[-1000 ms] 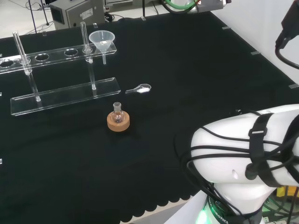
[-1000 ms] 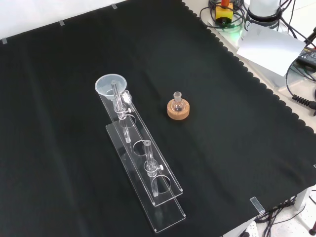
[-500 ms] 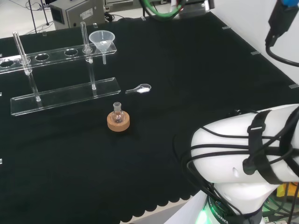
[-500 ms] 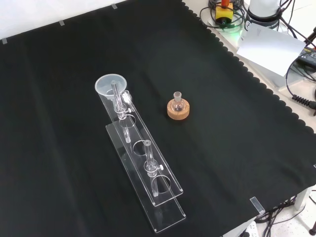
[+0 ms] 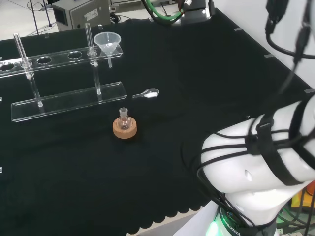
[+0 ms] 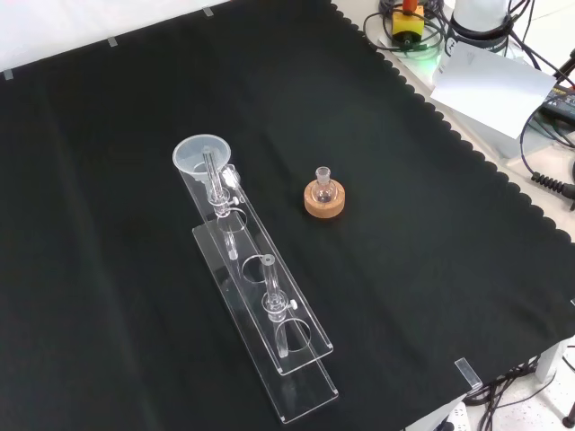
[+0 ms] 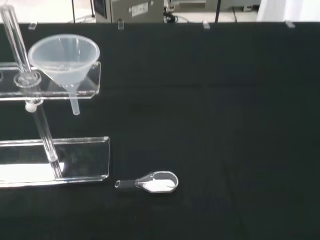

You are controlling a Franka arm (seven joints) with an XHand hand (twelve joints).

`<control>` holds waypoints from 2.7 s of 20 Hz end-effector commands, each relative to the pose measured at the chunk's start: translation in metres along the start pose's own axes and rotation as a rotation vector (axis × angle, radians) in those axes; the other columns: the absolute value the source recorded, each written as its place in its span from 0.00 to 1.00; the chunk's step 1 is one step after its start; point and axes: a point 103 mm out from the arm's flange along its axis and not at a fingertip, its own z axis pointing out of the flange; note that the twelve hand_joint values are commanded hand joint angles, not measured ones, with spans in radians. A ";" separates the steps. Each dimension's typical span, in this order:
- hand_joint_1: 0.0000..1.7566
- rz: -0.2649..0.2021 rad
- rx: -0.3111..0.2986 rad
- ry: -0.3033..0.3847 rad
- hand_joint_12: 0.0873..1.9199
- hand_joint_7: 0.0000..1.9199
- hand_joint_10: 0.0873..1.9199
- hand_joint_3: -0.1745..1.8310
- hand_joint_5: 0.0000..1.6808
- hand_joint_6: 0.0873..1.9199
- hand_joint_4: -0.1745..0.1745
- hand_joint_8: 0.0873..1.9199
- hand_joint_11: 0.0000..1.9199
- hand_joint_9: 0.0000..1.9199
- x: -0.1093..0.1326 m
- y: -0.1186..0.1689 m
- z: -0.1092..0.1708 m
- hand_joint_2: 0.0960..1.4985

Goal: Pick up the funnel from the transparent funnel stand.

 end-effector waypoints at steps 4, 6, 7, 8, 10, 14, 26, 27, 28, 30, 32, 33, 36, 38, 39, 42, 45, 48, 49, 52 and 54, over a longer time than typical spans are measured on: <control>0.01 -0.078 0.038 -0.019 0.68 0.00 0.30 0.25 0.16 0.00 0.45 0.20 0.00 0.08 0.004 0.105 0.041 0.82; 0.02 -0.098 0.056 -0.019 0.68 0.00 0.30 0.24 0.16 0.00 0.44 0.21 0.00 0.08 0.006 0.117 0.044 0.82; 0.02 -0.094 0.071 -0.012 0.68 0.00 0.30 0.24 0.16 0.00 0.44 0.21 0.00 0.08 0.008 0.123 0.046 0.82; 0.02 -0.102 0.076 -0.017 0.68 0.00 0.30 0.24 0.16 0.00 0.44 0.21 0.00 0.08 0.012 0.130 0.047 0.82; 0.02 -0.122 0.087 -0.017 0.68 0.00 0.30 0.24 0.16 0.00 0.43 0.21 0.00 0.08 0.020 0.141 0.049 0.82; 0.04 -0.154 0.098 -0.028 0.69 0.00 0.31 0.23 0.15 0.00 0.43 0.22 0.00 0.08 0.038 0.158 0.053 0.81; 0.16 -0.229 0.199 -0.080 0.72 0.01 0.34 0.20 0.14 0.00 0.42 0.28 0.01 0.12 0.074 0.185 0.074 0.68; 0.17 -0.236 0.214 -0.082 0.73 0.01 0.34 0.20 0.14 0.00 0.43 0.29 0.02 0.12 0.076 0.186 0.075 0.67; 0.18 -0.242 0.226 -0.078 0.73 0.01 0.35 0.19 0.14 0.00 0.44 0.29 0.03 0.12 0.077 0.187 0.077 0.66; 0.19 -0.251 0.246 -0.099 0.73 0.01 0.35 0.19 0.13 0.00 0.46 0.29 0.04 0.13 0.082 0.188 0.081 0.63; 0.22 -0.251 0.289 -0.112 0.74 0.00 0.35 0.18 0.11 0.00 0.48 0.30 0.05 0.13 0.084 0.190 0.085 0.59; 0.24 -0.249 0.304 -0.119 0.74 0.00 0.35 0.17 0.11 0.00 0.48 0.30 0.05 0.14 0.086 0.191 0.087 0.58; 0.25 -0.254 0.328 -0.108 0.74 0.00 0.36 0.16 0.09 0.00 0.49 0.27 0.06 0.12 0.093 0.194 0.091 0.54; 0.26 -0.261 0.331 -0.104 0.75 0.00 0.37 0.16 0.08 0.00 0.49 0.21 0.06 0.10 0.096 0.196 0.094 0.53; 0.26 -0.250 0.338 -0.101 0.75 0.00 0.38 0.16 0.08 0.00 0.49 0.18 0.07 0.10 0.095 0.198 0.094 0.52; 0.27 -0.241 0.359 -0.091 0.75 0.00 0.38 0.16 0.07 0.00 0.47 0.14 0.08 0.09 0.091 0.204 0.097 0.51; 0.27 -0.262 0.370 -0.103 0.76 0.00 0.38 0.16 0.06 0.00 0.44 0.14 0.08 0.09 0.100 0.206 0.103 0.50; 0.27 -0.309 0.379 -0.113 0.76 0.00 0.39 0.16 0.06 0.00 0.42 0.14 0.09 0.09 0.105 0.209 0.107 0.50; 0.27 -0.308 0.378 -0.124 0.76 0.00 0.39 0.16 0.05 0.00 0.42 0.14 0.09 0.09 0.107 0.210 0.108 0.50; 0.28 -0.311 0.368 -0.135 0.76 0.00 0.39 0.16 0.05 0.00 0.41 0.14 0.09 0.09 0.110 0.212 0.111 0.49; 0.29 -0.301 0.359 -0.142 0.76 0.00 0.40 0.16 0.06 0.00 0.40 0.16 0.09 0.09 0.110 0.214 0.113 0.49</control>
